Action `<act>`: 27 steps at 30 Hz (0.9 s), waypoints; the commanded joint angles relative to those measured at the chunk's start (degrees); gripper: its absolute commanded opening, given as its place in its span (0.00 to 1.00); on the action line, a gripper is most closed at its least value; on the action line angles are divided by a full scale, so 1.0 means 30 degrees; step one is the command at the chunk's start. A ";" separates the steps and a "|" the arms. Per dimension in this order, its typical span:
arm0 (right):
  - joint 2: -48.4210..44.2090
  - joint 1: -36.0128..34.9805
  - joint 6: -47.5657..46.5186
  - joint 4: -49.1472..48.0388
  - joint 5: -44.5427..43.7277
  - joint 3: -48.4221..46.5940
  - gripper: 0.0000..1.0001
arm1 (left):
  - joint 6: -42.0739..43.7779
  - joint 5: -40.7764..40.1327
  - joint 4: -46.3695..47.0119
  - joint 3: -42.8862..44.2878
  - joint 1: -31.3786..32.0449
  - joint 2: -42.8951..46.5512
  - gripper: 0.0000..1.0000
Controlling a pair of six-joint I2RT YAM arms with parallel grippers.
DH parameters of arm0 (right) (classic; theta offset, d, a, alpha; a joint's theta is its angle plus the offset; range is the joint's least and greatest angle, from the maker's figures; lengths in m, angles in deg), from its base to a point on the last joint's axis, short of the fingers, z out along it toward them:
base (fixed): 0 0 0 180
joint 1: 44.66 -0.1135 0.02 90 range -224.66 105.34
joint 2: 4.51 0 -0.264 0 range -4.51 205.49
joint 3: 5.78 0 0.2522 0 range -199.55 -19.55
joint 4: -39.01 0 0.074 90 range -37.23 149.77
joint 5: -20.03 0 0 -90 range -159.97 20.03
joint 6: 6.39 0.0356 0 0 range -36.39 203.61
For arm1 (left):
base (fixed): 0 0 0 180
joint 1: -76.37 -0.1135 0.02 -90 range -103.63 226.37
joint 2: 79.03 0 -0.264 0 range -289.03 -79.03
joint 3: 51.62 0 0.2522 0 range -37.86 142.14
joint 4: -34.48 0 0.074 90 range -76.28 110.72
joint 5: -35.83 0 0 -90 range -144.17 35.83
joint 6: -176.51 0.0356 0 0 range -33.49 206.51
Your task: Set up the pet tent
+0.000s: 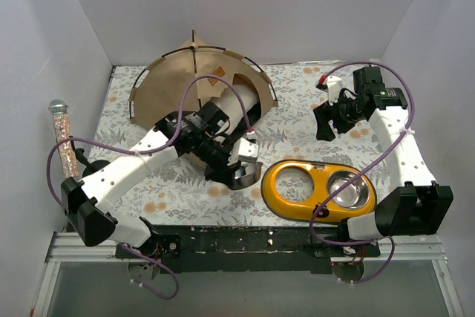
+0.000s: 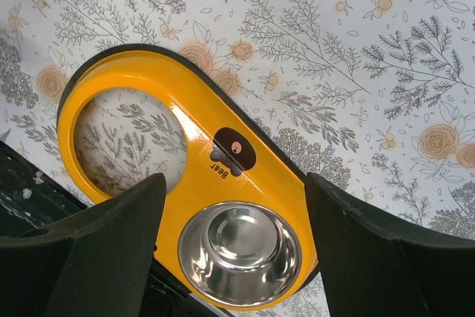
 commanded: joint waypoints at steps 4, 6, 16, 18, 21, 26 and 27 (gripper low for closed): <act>0.0319 0.0698 0.3184 -0.2246 -0.0661 -0.0707 0.85 | -0.0505 -0.1359 0.5574 0.4368 0.2658 -0.4705 0.00; 0.0699 0.1052 0.3770 -0.2365 -0.0575 -0.1468 0.85 | -0.0214 -0.2438 0.6277 0.4785 0.3681 -0.5851 0.00; 0.0849 0.4069 0.4682 -0.2570 0.0391 -0.1824 0.85 | 0.0403 -0.7425 0.9093 0.5078 0.6762 -0.9078 0.00; 0.0614 0.4128 0.4681 -0.2511 0.0509 -0.1502 0.85 | 0.0316 -0.7513 0.9092 0.4845 0.7055 -0.9400 0.00; 0.0321 0.4157 0.4710 -0.2482 0.0656 -0.1267 0.85 | 0.0315 -0.8097 0.9239 0.4259 0.7670 -0.9752 0.09; 0.0379 0.4186 0.4652 -0.2336 0.0831 -0.1443 0.85 | -0.0359 -0.8160 0.9094 0.4171 0.7760 -0.9578 0.54; 0.0408 0.4157 0.4681 -0.2365 0.0948 -0.1413 0.85 | -0.0533 -0.7926 0.9035 0.4199 0.7760 -0.9345 0.56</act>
